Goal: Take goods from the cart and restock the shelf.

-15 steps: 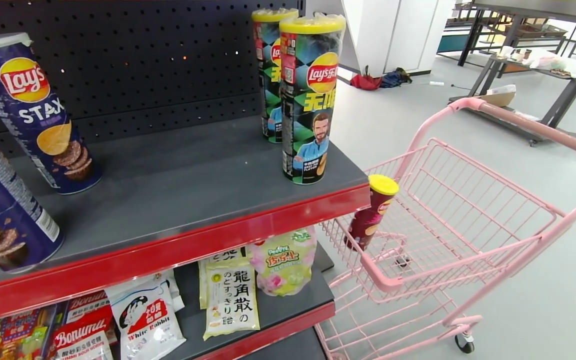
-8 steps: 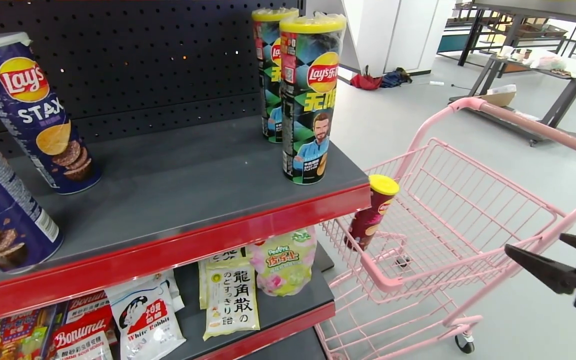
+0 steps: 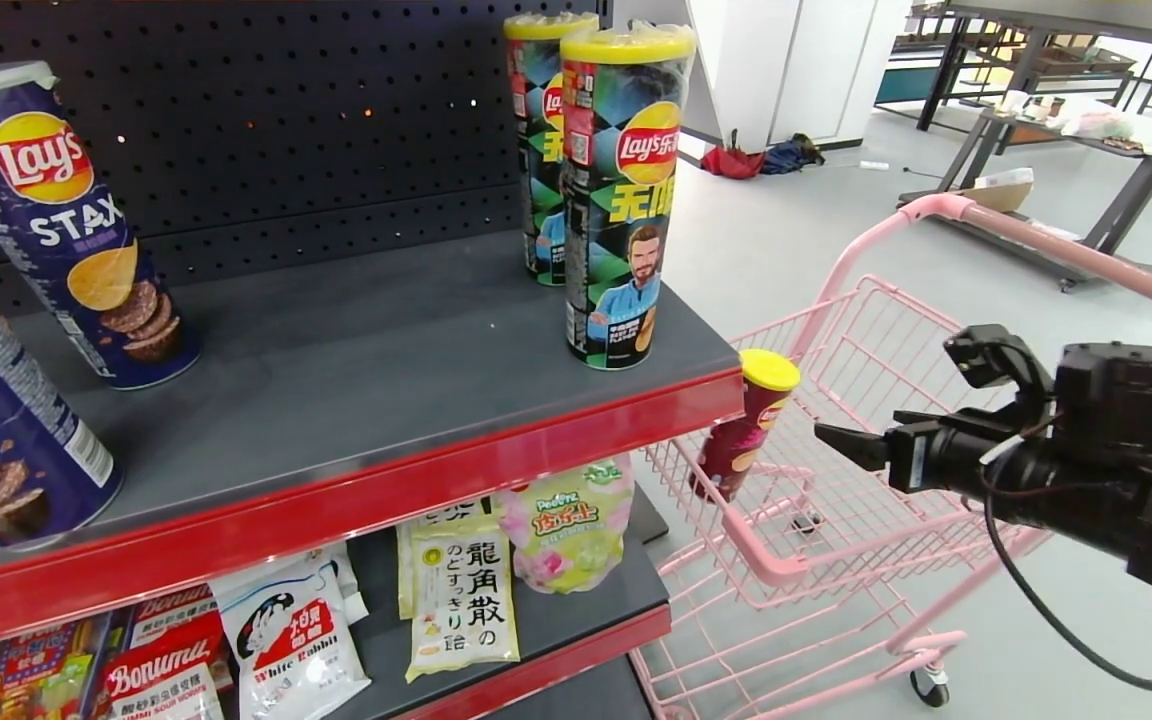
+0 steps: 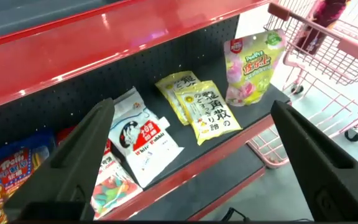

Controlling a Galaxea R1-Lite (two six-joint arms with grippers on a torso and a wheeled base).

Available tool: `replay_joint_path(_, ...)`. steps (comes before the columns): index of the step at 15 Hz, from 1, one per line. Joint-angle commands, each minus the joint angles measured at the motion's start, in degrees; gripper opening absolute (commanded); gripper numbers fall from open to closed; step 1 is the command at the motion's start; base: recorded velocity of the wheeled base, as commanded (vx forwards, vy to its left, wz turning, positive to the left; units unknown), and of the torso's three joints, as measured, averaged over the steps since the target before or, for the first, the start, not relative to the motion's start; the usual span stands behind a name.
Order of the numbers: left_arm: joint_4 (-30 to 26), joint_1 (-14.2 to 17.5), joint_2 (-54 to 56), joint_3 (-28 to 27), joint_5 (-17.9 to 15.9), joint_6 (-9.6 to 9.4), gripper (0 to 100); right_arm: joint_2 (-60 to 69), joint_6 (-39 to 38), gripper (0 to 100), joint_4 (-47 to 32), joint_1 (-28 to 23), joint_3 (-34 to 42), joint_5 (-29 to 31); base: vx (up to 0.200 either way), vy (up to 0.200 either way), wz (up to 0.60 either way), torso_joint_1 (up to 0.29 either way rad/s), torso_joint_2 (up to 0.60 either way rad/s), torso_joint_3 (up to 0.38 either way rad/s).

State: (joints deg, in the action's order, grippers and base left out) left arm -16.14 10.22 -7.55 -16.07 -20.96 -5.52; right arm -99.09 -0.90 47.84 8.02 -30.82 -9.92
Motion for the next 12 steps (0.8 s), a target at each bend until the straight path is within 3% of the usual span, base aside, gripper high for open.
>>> replay_joint_path(1,0.1,0.1,-0.5,-0.2,0.1,-0.01,100,-8.6,-0.2,100,0.5,0.4,-4.5,-1.4,0.000,0.000,0.00,0.000,0.00,0.000)
replay_joint_path(10,-4.5,0.3,1.2,0.0,0.8,-0.37,100,-17.8,-1.6,100,3.9,3.5,-13.2,-2.5,0.000,0.000,0.00,0.000,0.00,0.000)
replay_joint_path(12,-4.5,0.3,1.0,0.2,2.4,-0.45,100,-21.5,-1.6,100,6.0,3.4,-15.9,-2.4,0.000,0.000,0.00,0.000,0.00,0.000)
